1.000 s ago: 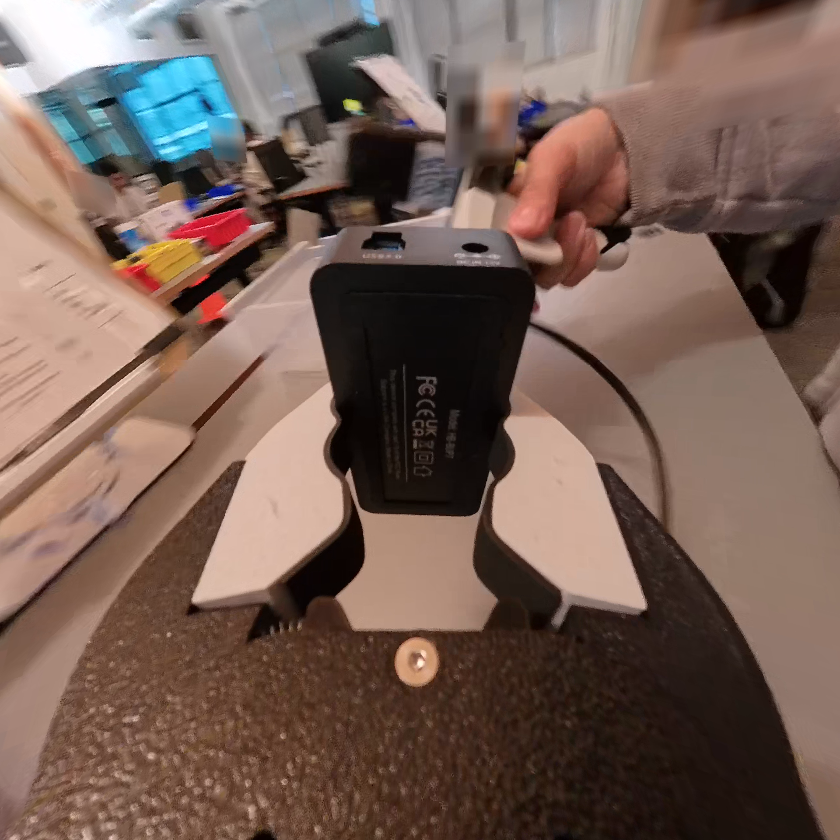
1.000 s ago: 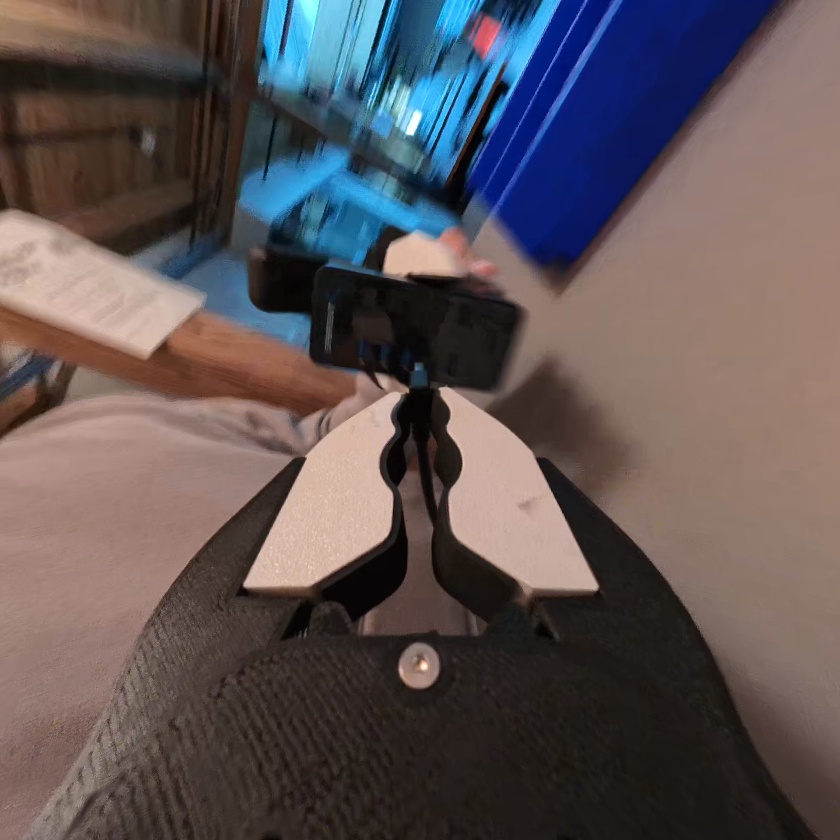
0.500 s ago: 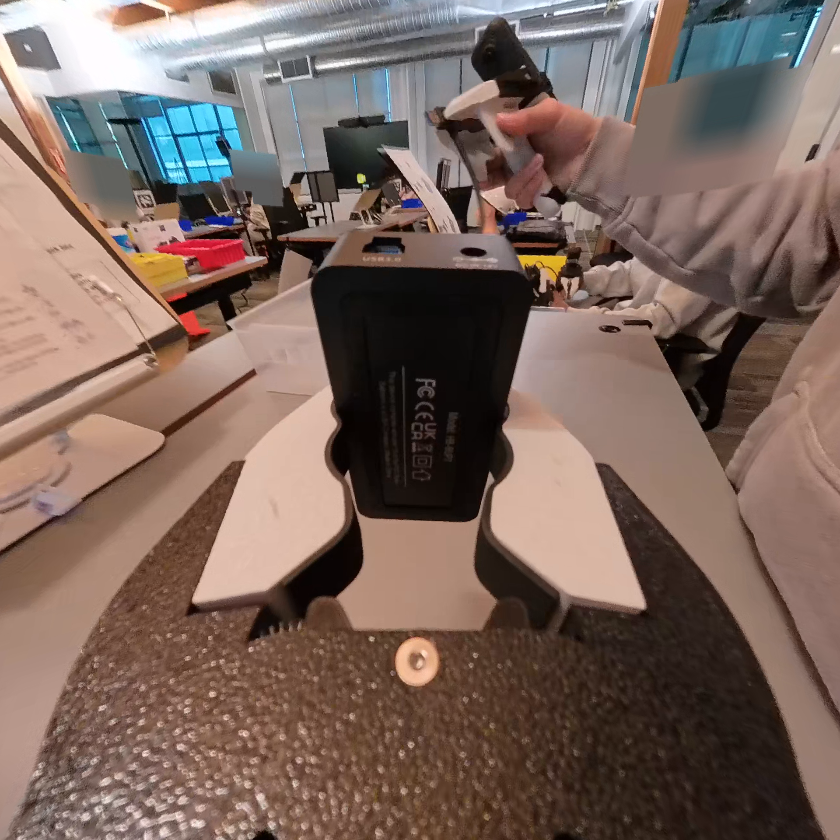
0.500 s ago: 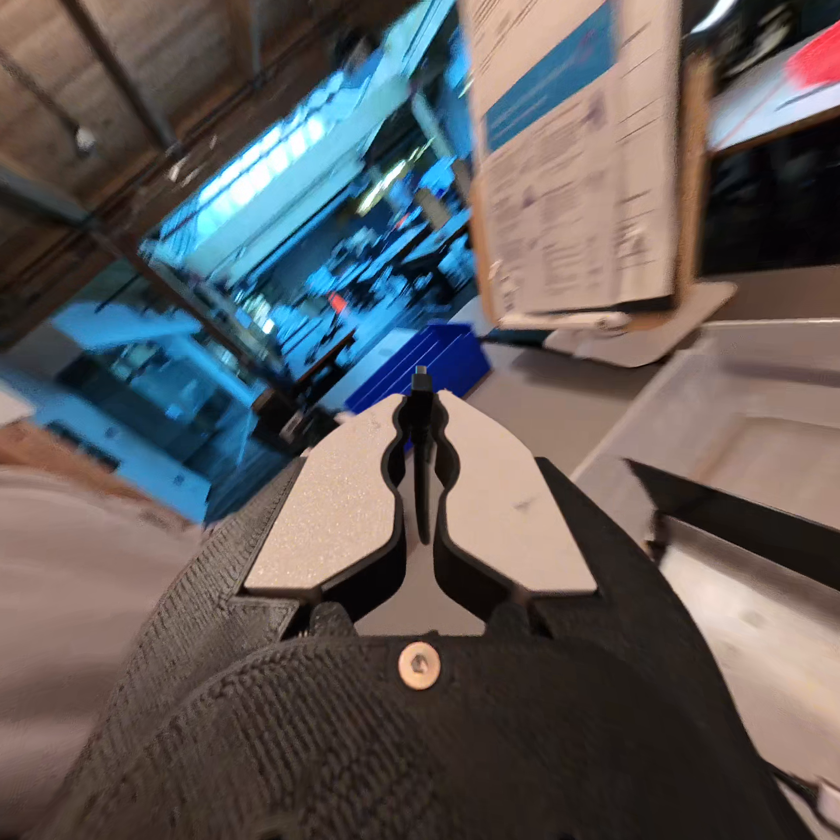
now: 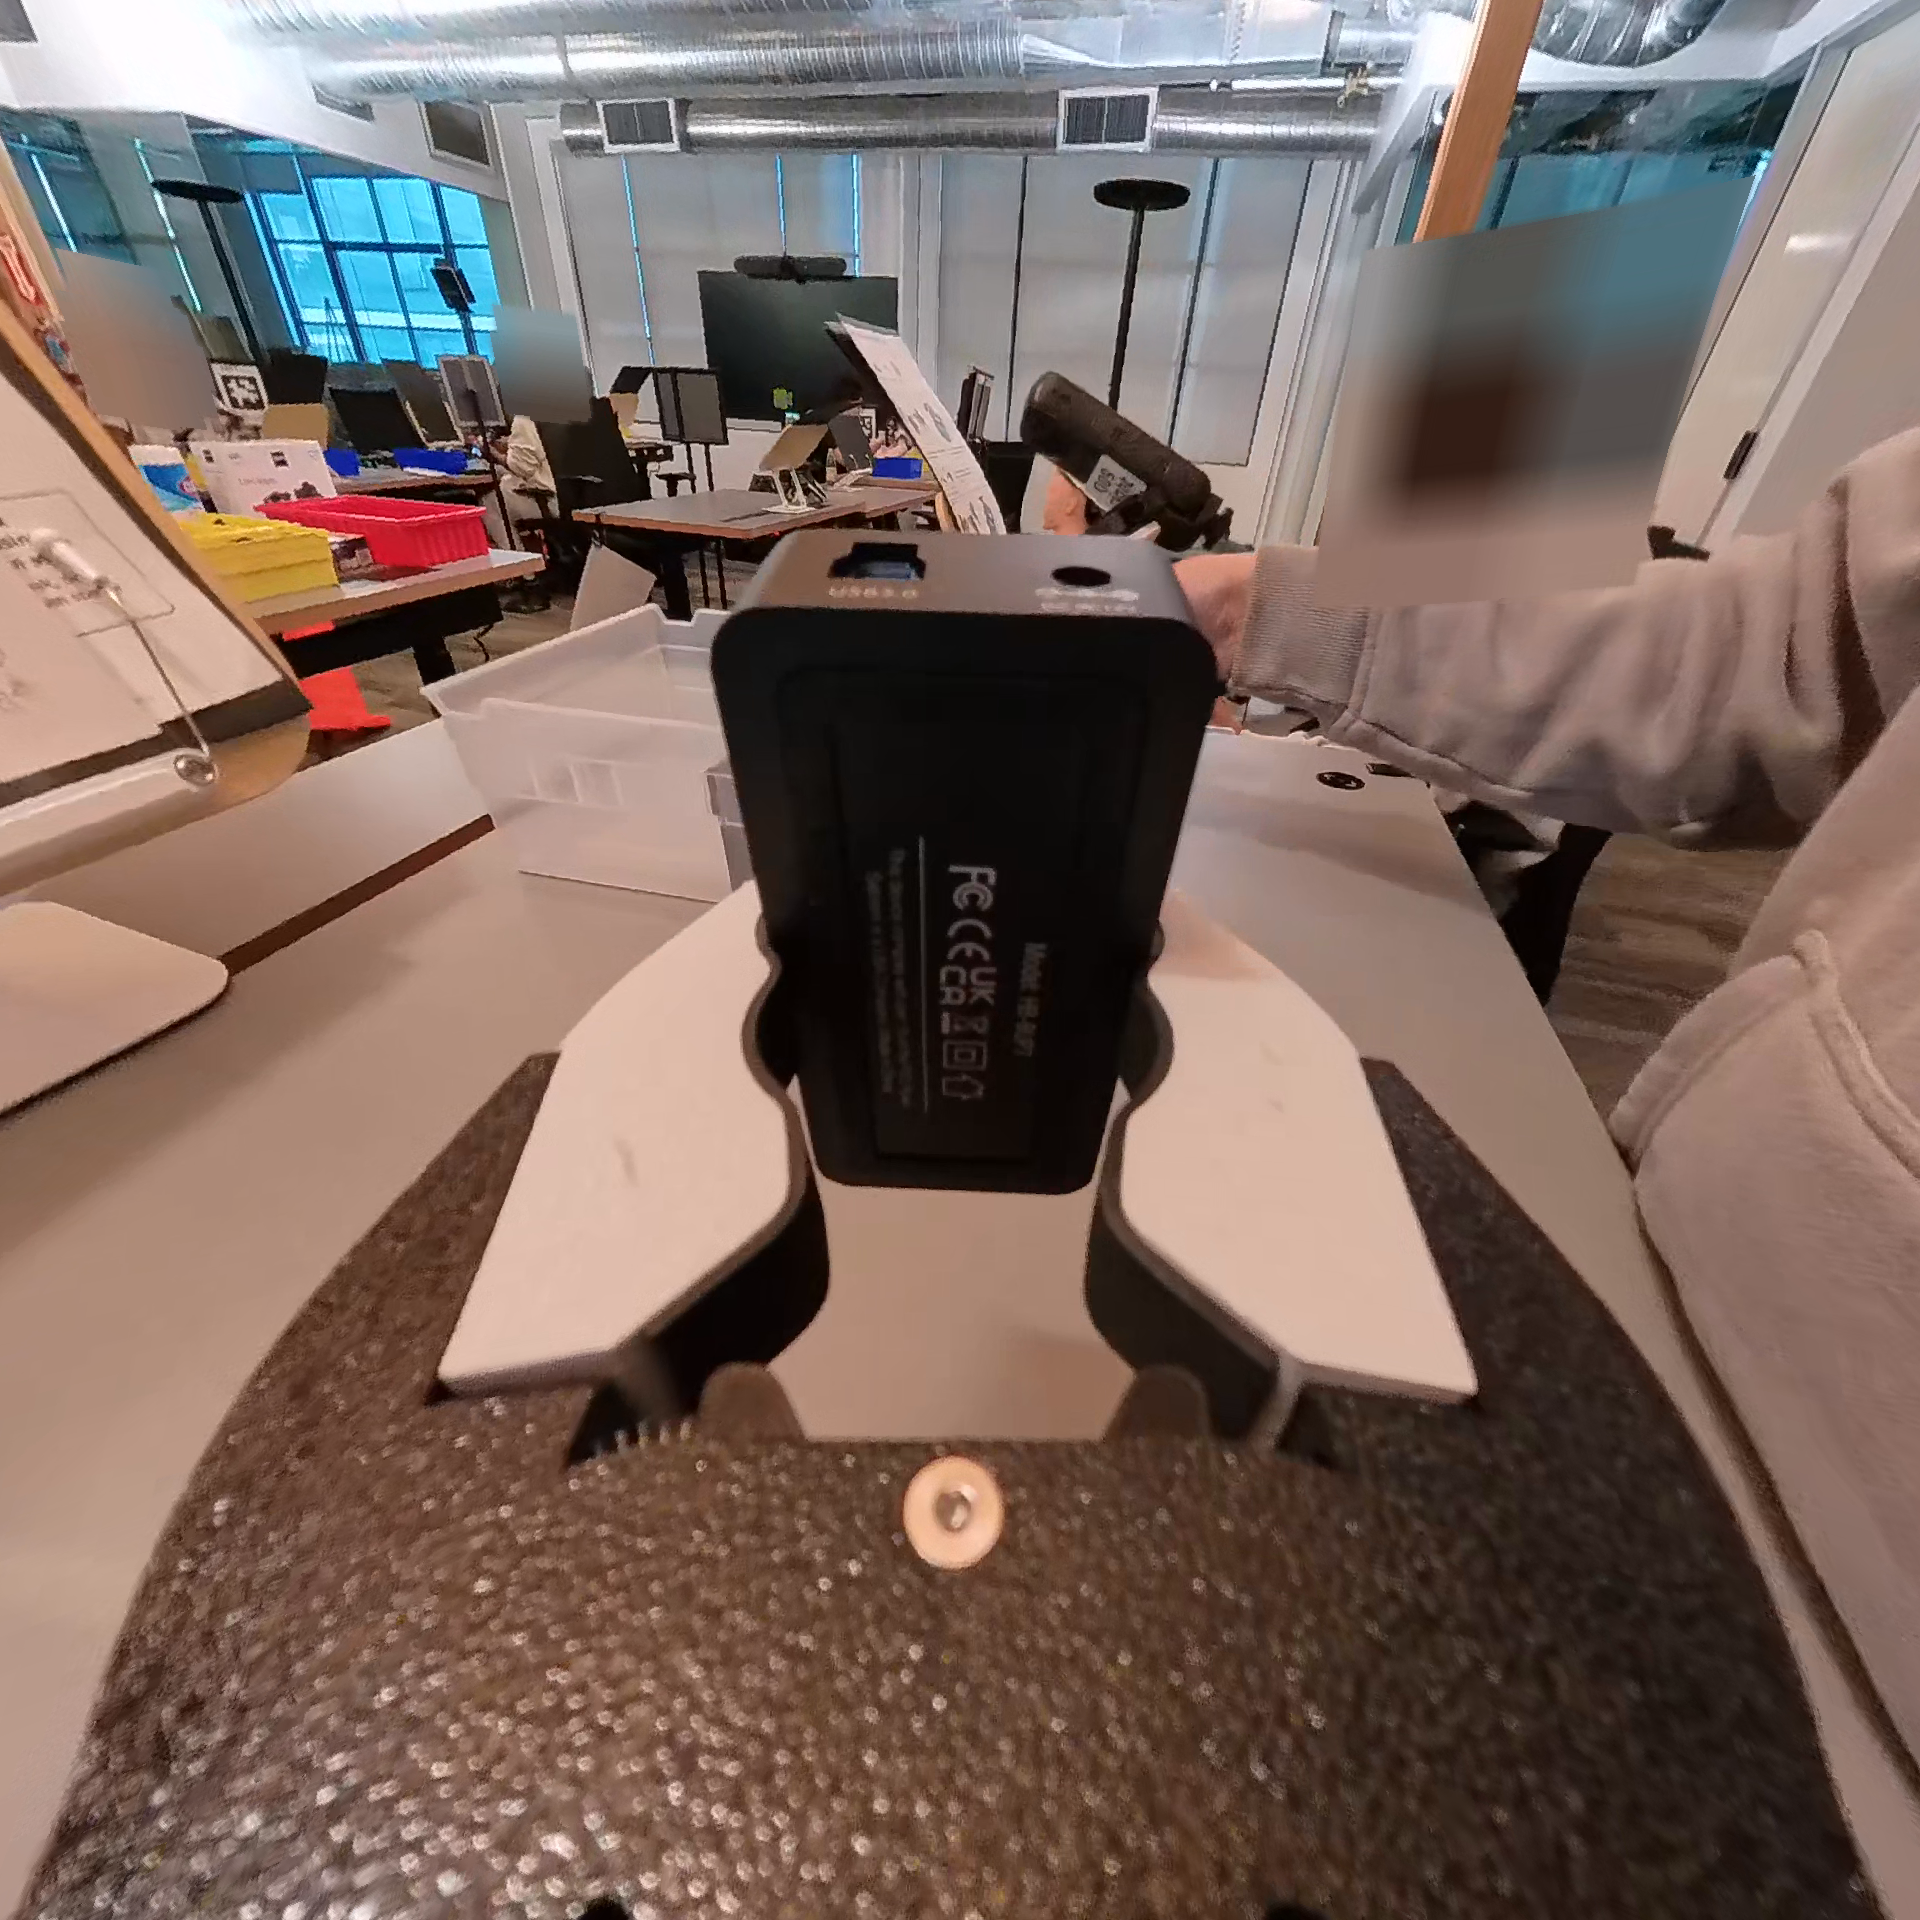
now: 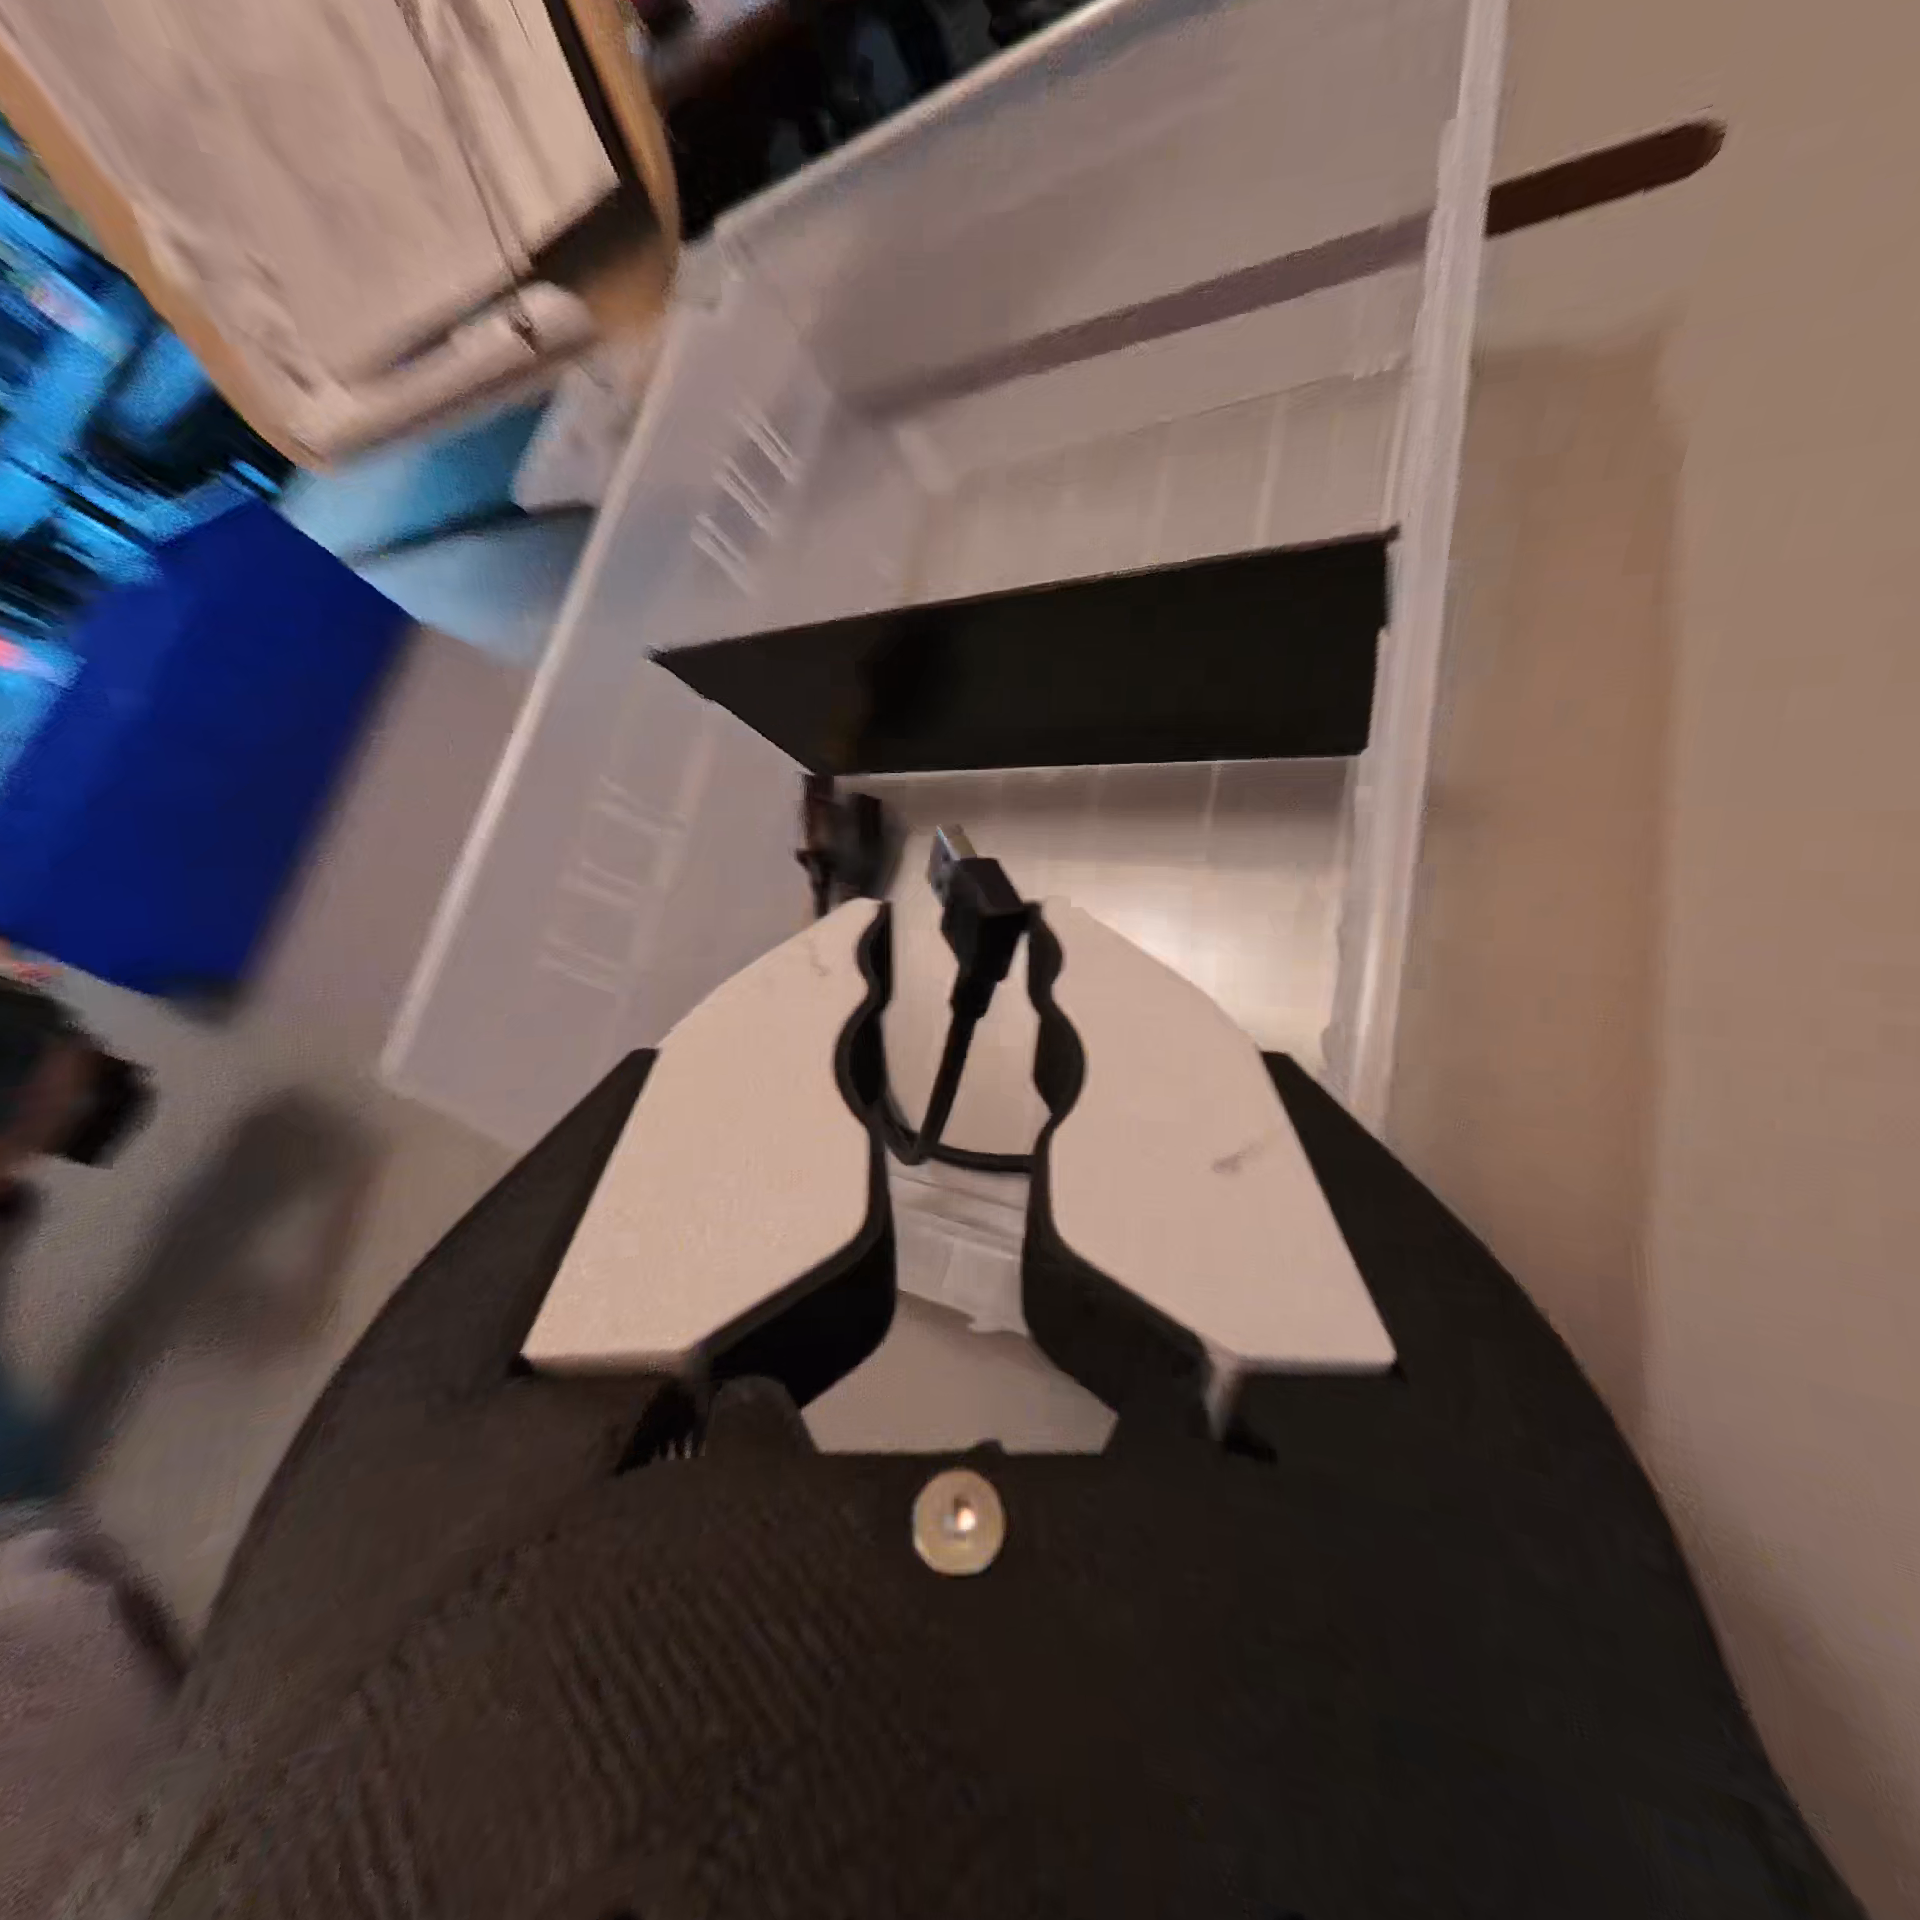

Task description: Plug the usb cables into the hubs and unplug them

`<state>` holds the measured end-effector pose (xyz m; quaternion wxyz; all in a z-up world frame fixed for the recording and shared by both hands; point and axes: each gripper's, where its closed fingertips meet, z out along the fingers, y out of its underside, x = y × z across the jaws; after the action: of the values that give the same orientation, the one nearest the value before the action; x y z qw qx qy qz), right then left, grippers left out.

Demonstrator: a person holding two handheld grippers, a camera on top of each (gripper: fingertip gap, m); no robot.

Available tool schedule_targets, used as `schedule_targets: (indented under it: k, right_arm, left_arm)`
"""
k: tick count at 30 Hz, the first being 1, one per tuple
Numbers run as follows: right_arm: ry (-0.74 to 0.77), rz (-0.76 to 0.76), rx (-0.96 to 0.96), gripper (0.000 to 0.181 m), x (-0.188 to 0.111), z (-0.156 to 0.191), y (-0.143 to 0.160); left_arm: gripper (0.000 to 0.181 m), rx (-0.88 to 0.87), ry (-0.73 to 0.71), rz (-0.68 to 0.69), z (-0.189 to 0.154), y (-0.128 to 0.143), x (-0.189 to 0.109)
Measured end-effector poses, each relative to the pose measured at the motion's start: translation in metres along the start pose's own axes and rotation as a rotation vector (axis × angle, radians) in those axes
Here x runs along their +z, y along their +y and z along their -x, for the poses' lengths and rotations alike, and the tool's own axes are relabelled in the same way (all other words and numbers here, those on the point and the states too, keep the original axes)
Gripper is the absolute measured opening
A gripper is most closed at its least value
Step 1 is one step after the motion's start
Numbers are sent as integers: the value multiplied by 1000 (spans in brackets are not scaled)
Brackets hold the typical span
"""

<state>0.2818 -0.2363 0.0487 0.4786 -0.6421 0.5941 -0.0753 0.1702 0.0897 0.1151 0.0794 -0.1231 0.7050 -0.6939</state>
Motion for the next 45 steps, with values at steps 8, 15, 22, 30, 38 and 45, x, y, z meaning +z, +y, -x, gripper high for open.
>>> schedule_targets:
  k: [8,15,22,30,38,45]
  right_arm:
    - [-25,-37,-529,102,6,102,6]
    - [-731,-116,-689,91,20,304,67]
    - [-837,-106,-774,73,32,347,89]
    - [-875,-105,-815,56,27,354,90]
    - [-347,-168,-1047,56,9,268,-51]
    - [44,338,-1415,56,63,102,-118]
  left_arm:
    - [60,-90,41,25,-2,15,11]
    - [60,-70,209,78,-29,15,32]
    - [60,-19,275,109,-44,14,33]
    - [60,-20,243,42,-43,2,32]
    - [83,-101,39,57,-17,6,9]
    - [71,-198,-19,41,-19,28,-18]
